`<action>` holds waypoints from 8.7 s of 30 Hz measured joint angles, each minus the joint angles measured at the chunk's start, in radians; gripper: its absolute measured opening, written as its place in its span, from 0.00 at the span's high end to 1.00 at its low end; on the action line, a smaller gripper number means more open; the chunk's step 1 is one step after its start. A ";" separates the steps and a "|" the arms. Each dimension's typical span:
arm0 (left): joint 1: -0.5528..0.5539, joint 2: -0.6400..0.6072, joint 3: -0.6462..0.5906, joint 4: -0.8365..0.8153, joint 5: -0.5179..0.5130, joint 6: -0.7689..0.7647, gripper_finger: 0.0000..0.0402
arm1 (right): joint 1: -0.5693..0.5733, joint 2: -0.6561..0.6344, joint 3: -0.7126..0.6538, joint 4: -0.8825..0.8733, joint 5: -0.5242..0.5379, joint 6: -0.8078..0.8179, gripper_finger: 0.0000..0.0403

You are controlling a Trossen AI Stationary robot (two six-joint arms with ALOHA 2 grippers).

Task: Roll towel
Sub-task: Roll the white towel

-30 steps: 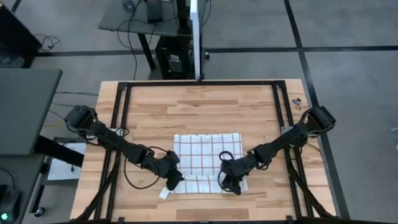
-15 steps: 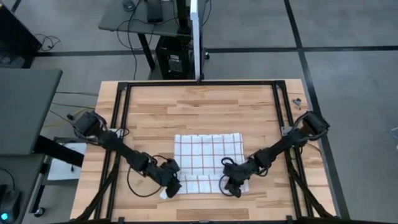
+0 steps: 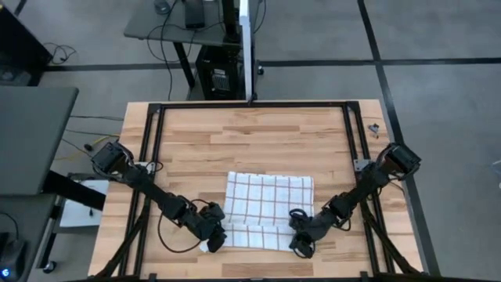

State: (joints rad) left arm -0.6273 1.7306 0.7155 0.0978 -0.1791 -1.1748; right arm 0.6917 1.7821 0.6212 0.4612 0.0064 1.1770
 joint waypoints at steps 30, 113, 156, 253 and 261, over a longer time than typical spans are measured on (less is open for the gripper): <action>0.347 -0.141 -0.006 0.011 0.180 0.385 0.70 | 0.032 -0.119 0.081 -0.181 0.236 -0.070 1.00; 0.457 -0.050 0.110 -0.304 0.201 0.582 0.70 | -0.204 -0.181 0.112 -0.809 0.111 0.103 1.00; 0.263 -0.280 0.650 -0.696 0.092 0.930 0.56 | -0.139 -0.611 0.387 -0.708 0.064 -0.343 0.68; 0.002 0.331 0.765 -0.684 0.168 0.428 0.99 | 0.290 0.075 0.483 -0.873 0.359 -0.037 0.99; 0.075 0.284 0.766 -0.650 0.357 0.539 1.00 | 0.327 -0.024 0.359 -0.621 0.351 0.088 1.00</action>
State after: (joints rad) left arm -0.5523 2.0148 1.4811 -0.5525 0.1778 -0.6362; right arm 1.0191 1.7581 0.9802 -0.1601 0.3574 1.2653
